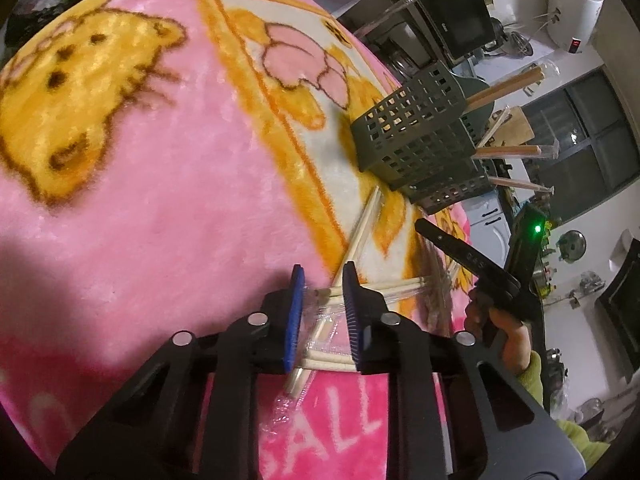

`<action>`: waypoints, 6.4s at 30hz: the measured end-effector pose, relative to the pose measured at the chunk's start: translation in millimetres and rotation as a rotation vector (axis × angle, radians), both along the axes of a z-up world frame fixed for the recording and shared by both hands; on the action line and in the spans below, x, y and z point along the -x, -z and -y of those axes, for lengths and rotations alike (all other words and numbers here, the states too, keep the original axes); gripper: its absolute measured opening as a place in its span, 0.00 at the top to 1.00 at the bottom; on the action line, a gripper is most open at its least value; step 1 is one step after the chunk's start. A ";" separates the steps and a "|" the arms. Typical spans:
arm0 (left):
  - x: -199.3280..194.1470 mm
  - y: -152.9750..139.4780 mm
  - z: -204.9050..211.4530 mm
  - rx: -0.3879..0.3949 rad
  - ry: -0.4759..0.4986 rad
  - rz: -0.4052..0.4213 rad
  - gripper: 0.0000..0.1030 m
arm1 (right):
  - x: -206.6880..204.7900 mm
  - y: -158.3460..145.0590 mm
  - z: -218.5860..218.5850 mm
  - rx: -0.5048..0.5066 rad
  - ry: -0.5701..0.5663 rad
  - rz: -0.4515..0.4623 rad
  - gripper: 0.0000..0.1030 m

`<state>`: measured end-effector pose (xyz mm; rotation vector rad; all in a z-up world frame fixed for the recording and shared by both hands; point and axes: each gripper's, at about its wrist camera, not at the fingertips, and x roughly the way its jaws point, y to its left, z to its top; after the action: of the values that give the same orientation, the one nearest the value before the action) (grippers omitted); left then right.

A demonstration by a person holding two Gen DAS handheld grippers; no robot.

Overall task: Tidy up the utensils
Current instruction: 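Close both tools on one wrapped chopstick pair on the blanket, then lift the chopstick pair upright with both tools above the green caddy, then lower the chopsticks into the caddy and open both tools, then withdraw both tools from the caddy toward the remaining chopsticks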

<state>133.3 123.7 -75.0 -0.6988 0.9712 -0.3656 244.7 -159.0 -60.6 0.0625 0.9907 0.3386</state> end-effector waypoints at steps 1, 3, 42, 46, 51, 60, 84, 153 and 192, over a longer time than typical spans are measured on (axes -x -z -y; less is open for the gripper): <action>-0.6 -0.8 1.1 0.000 0.001 0.004 0.87 | -2.0 0.4 0.7 0.003 0.007 -0.001 0.80; -0.2 -3.9 3.4 0.000 0.006 0.013 0.91 | -3.8 0.8 3.3 0.006 0.014 0.002 0.85; 4.2 -127.2 81.2 -0.062 0.150 0.366 1.00 | 68.4 -106.4 42.6 -0.194 -0.009 0.336 0.90; 3.3 -142.0 94.1 -0.060 0.176 0.406 1.00 | 76.6 -118.1 49.1 -0.215 -0.001 0.373 0.90; -1.3 -160.5 108.3 -0.062 0.206 0.454 1.00 | 83.3 -134.8 55.2 -0.230 0.000 0.427 0.90; -10.5 -190.4 127.5 -0.066 0.251 0.523 1.00 | 84.0 -168.5 55.9 -0.251 -0.007 0.571 0.90; -40.6 -284.1 119.9 -0.076 0.173 0.719 1.00 | 43.9 -224.1 24.7 -0.195 -0.024 0.775 0.90; -106.0 -209.1 80.4 -0.097 0.060 0.554 1.00 | -31.4 -185.4 -16.6 -0.236 0.113 0.842 0.70; -54.5 -213.4 67.6 -0.137 -0.016 0.553 0.19 | 40.1 -193.3 13.4 -0.158 0.068 0.711 0.32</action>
<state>187.8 56.0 138.5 -0.4435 0.4598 -0.4439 204.7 -172.3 132.7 0.1094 0.2571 0.3404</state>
